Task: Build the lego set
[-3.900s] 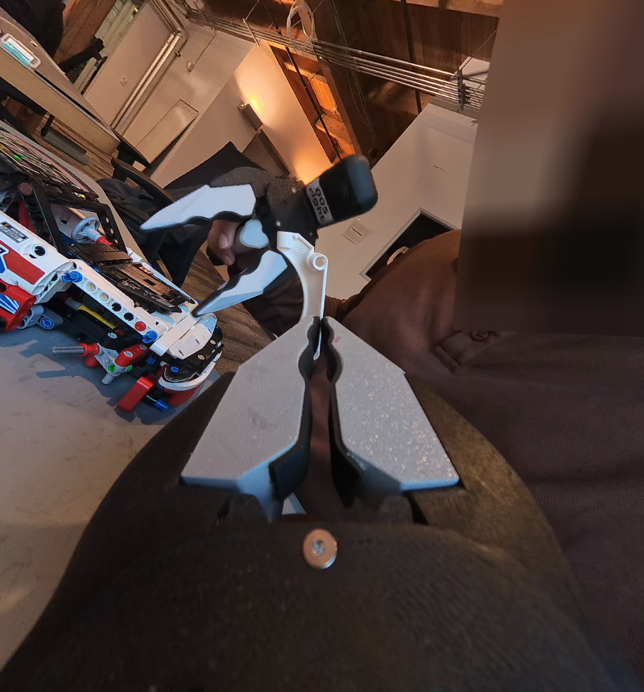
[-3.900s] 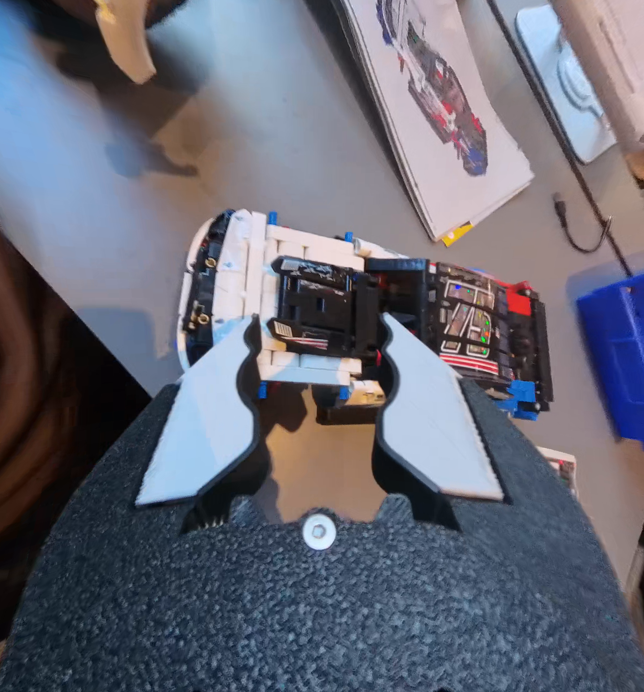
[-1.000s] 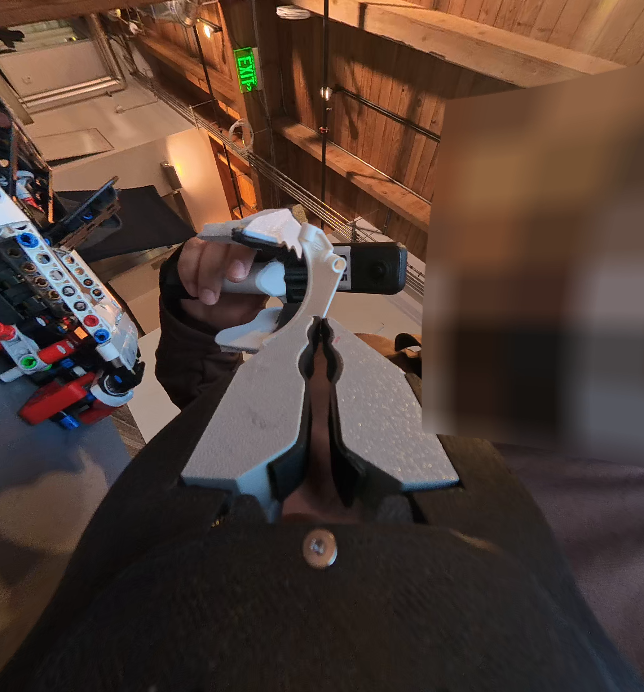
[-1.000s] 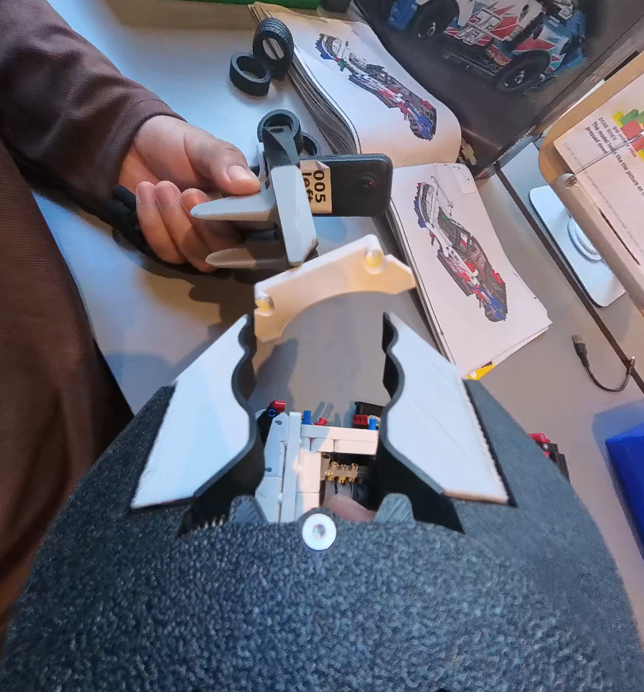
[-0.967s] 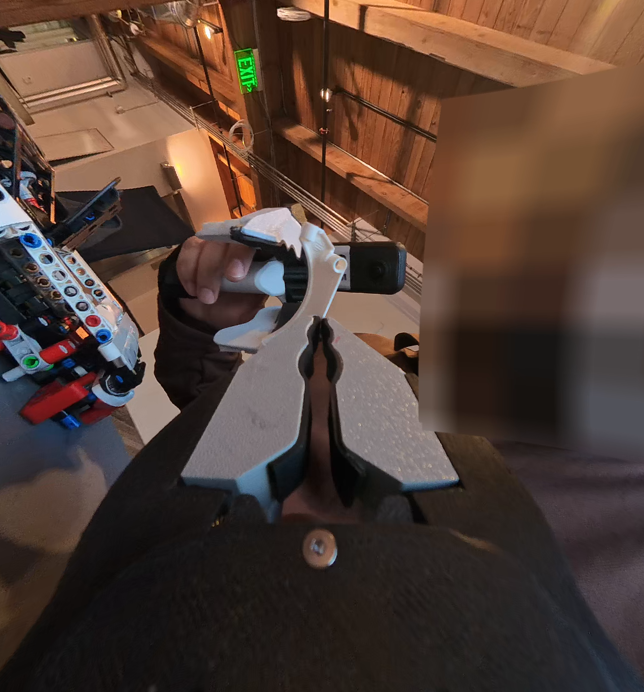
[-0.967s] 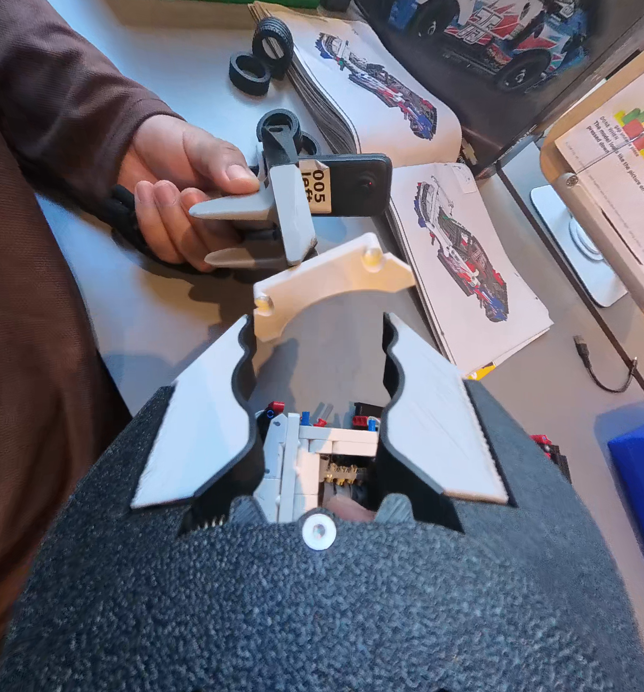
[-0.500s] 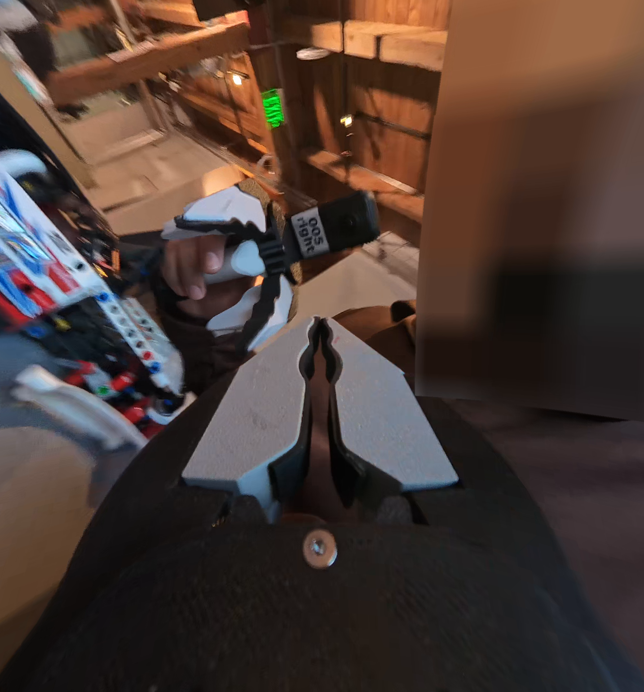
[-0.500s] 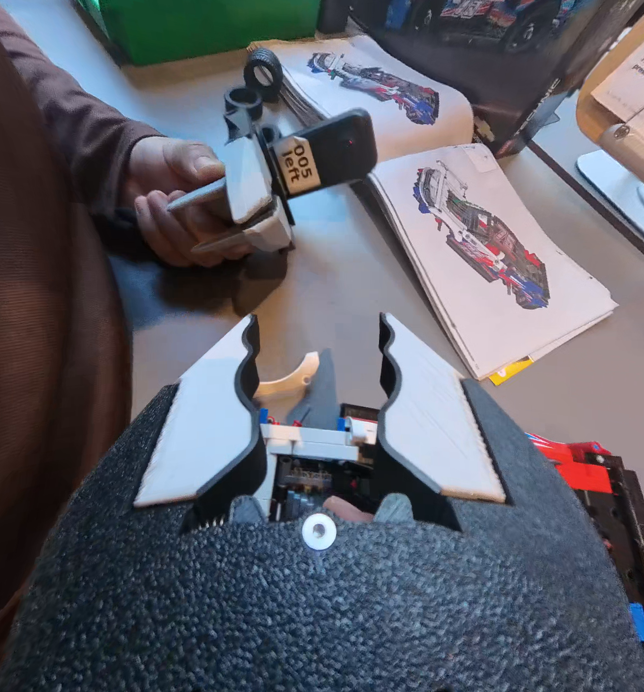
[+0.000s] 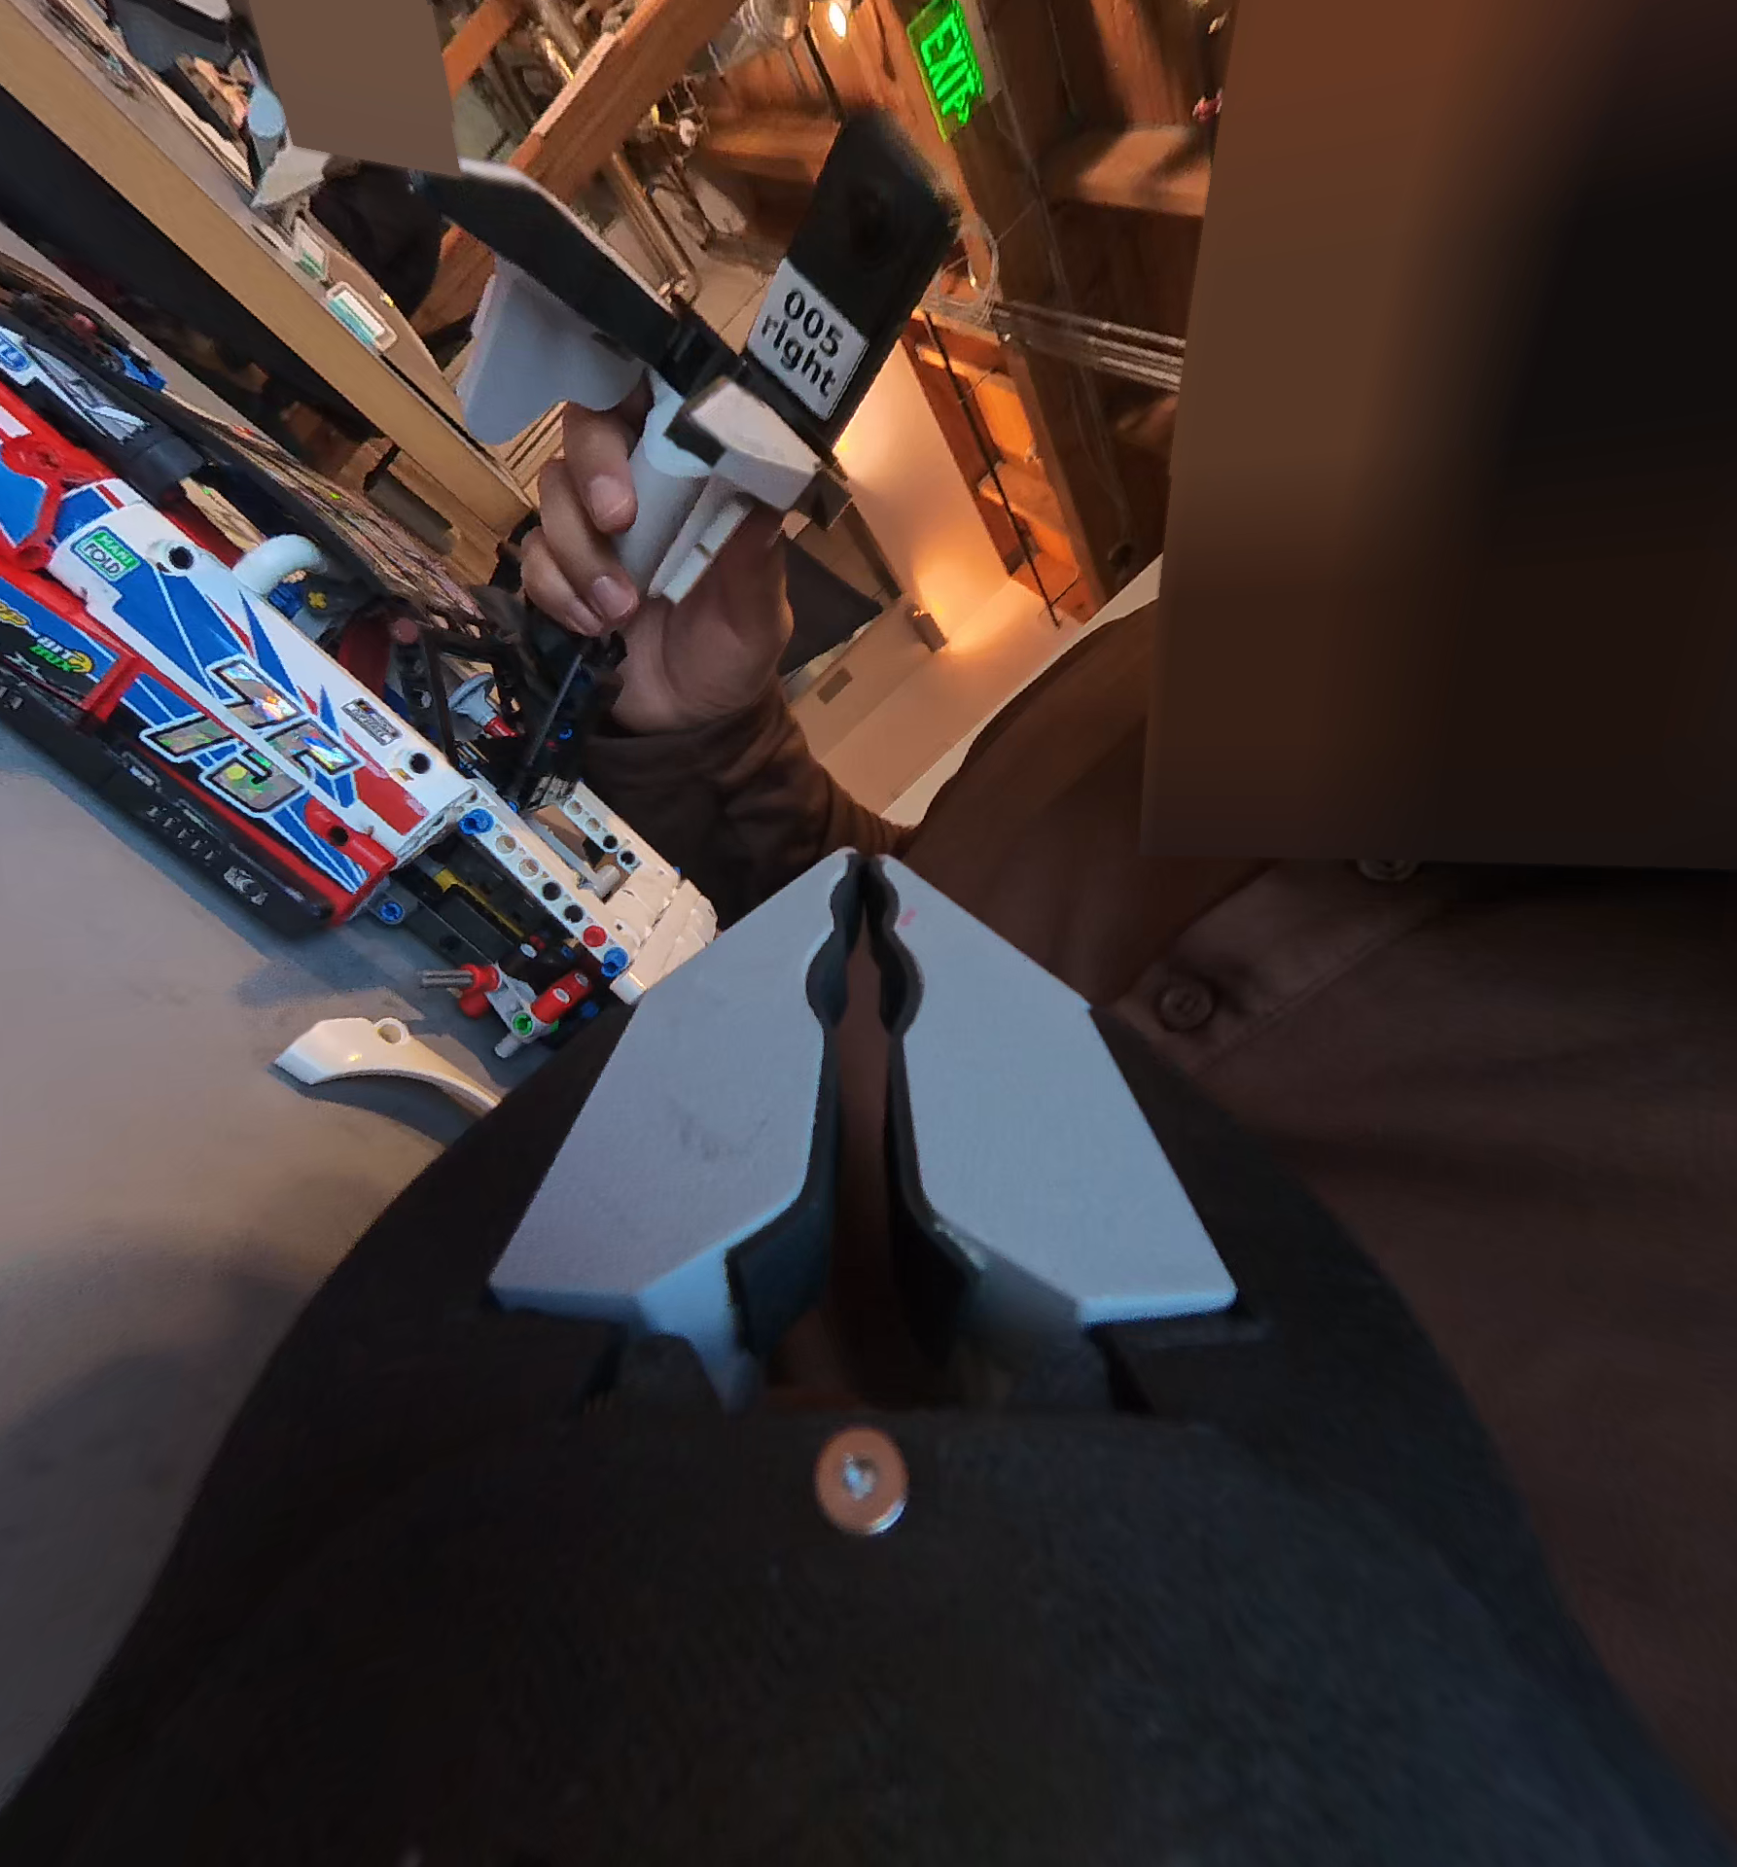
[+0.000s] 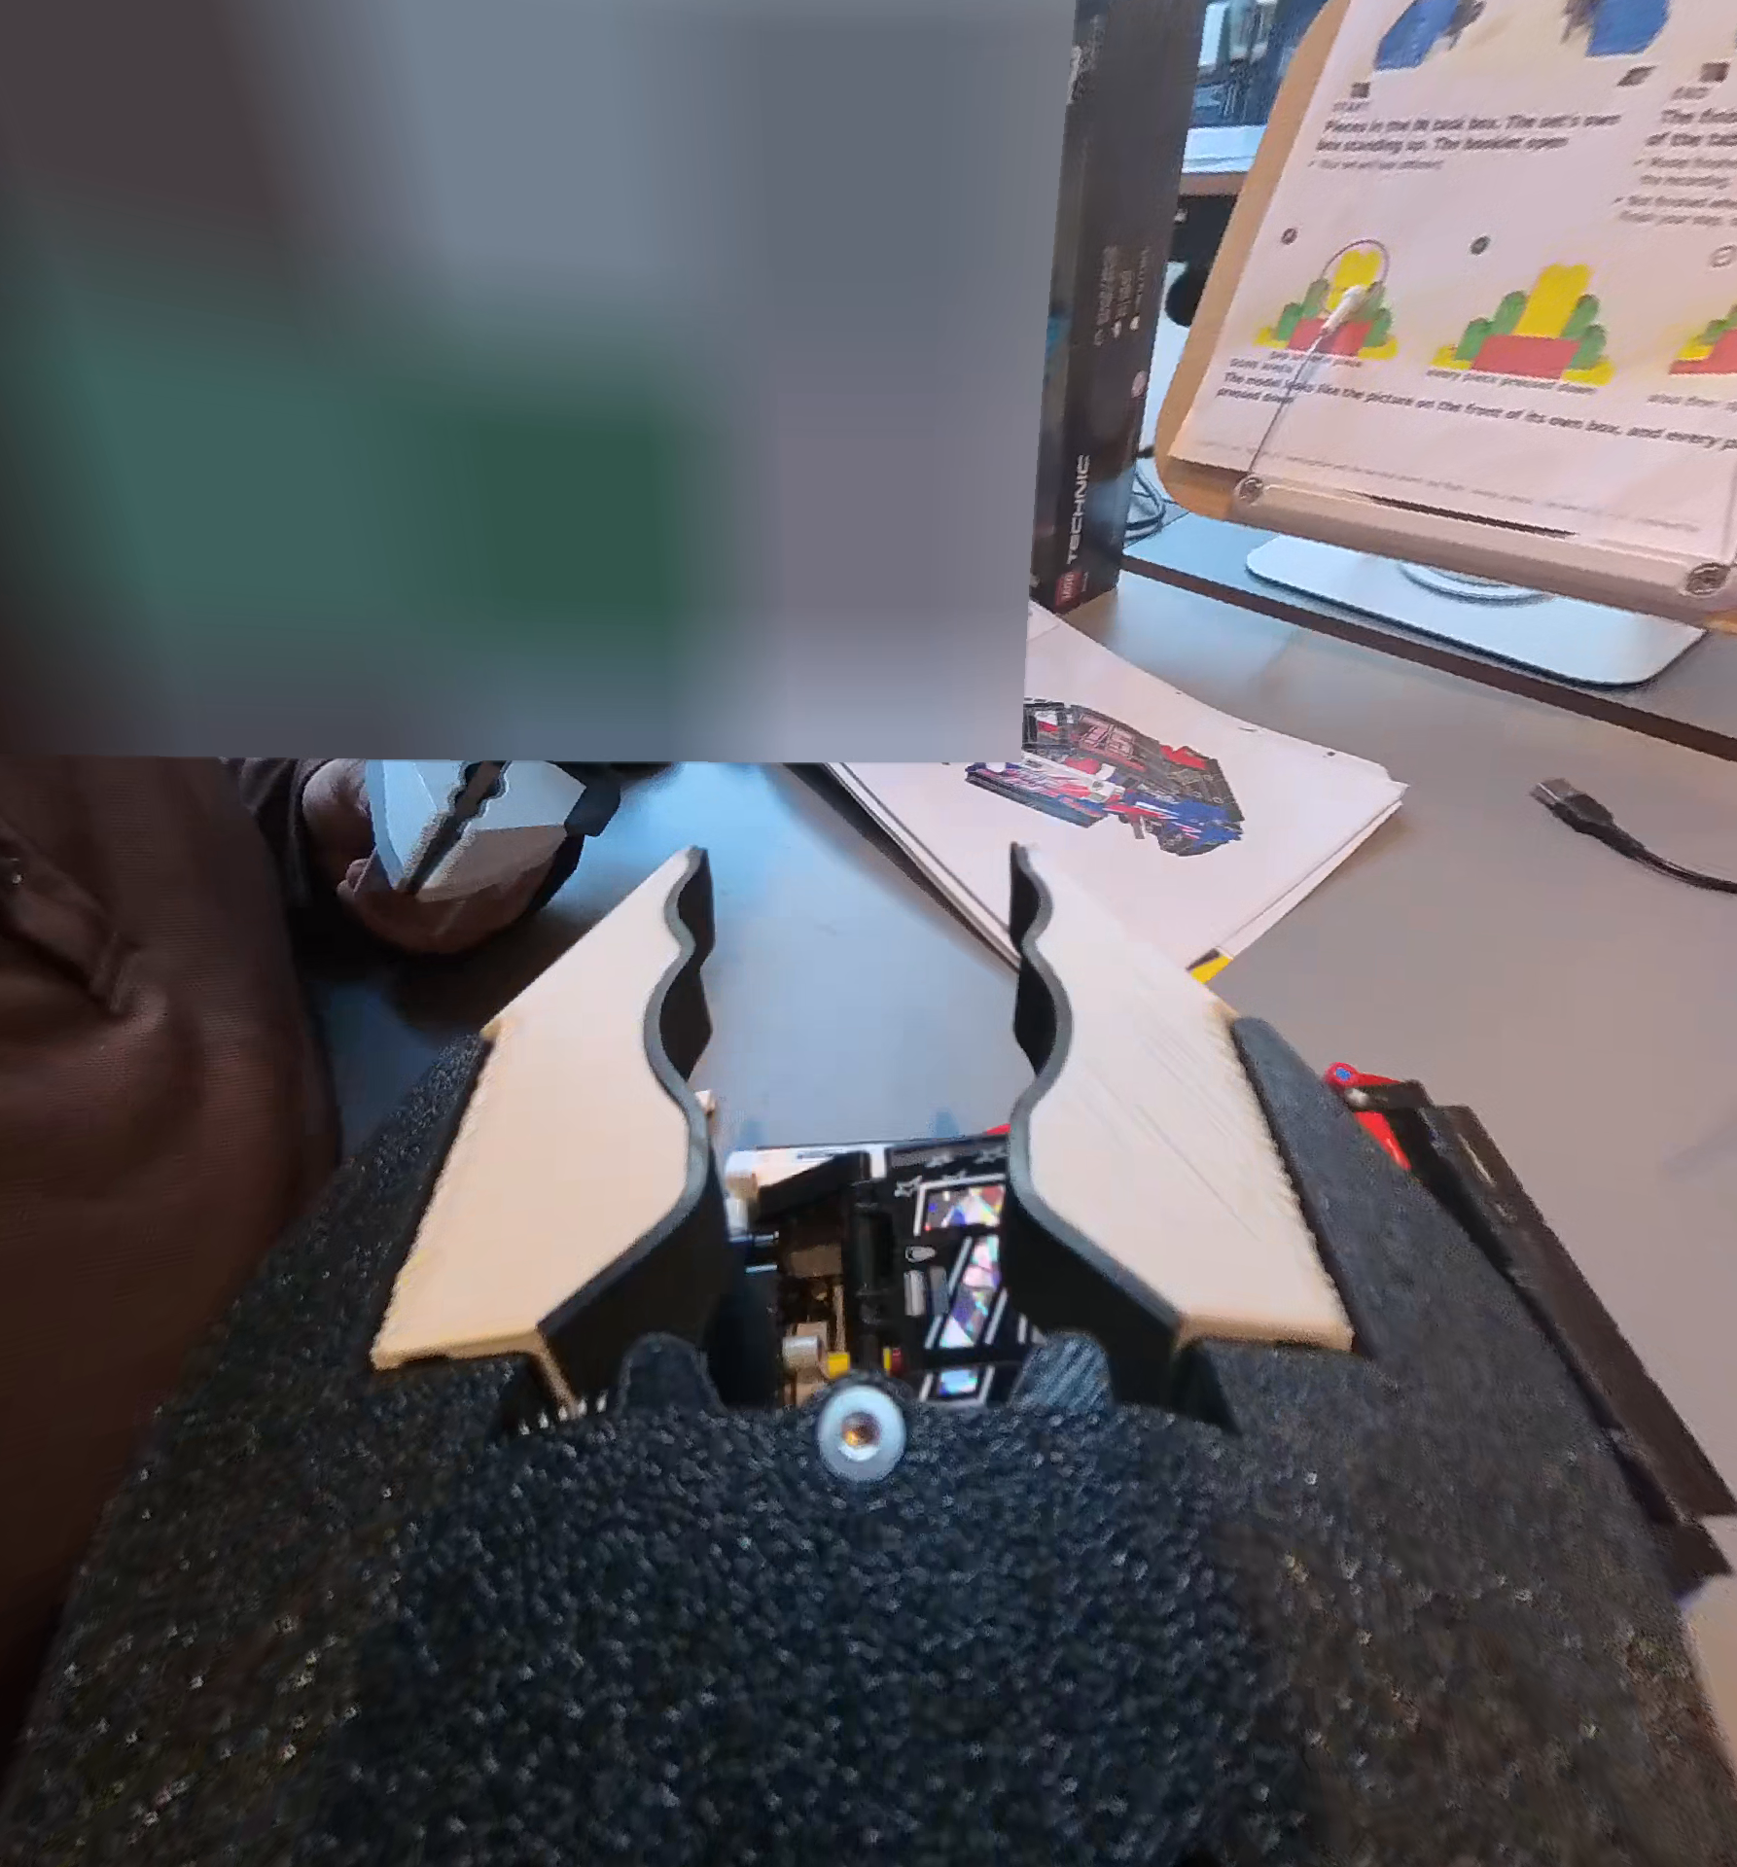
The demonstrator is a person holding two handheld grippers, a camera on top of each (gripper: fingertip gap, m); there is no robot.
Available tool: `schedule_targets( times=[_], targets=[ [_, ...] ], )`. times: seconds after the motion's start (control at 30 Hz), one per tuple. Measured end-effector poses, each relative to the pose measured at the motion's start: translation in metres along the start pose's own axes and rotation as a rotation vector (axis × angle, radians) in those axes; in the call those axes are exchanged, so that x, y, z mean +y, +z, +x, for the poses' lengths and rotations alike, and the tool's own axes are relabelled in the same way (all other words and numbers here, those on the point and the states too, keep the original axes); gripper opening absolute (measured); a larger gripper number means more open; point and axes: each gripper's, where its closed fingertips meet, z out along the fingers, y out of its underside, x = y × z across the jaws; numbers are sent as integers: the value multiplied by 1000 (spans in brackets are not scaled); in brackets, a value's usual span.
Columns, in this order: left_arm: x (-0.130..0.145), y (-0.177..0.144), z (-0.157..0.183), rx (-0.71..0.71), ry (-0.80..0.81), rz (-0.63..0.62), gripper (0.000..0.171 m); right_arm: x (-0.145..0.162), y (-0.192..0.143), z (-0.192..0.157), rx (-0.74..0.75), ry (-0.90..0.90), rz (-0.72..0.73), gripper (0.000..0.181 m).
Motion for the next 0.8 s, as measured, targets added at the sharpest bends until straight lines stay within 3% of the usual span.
schedule_targets(
  times=[0.53,0.8],
  targets=[
    [-4,-3,0,14,-24,27,0,27,-23,6,38,63,-82,53],
    [-3,-2,0,18,-29,22,0,52,-35,-11,8,78,-216,37]
  ],
)
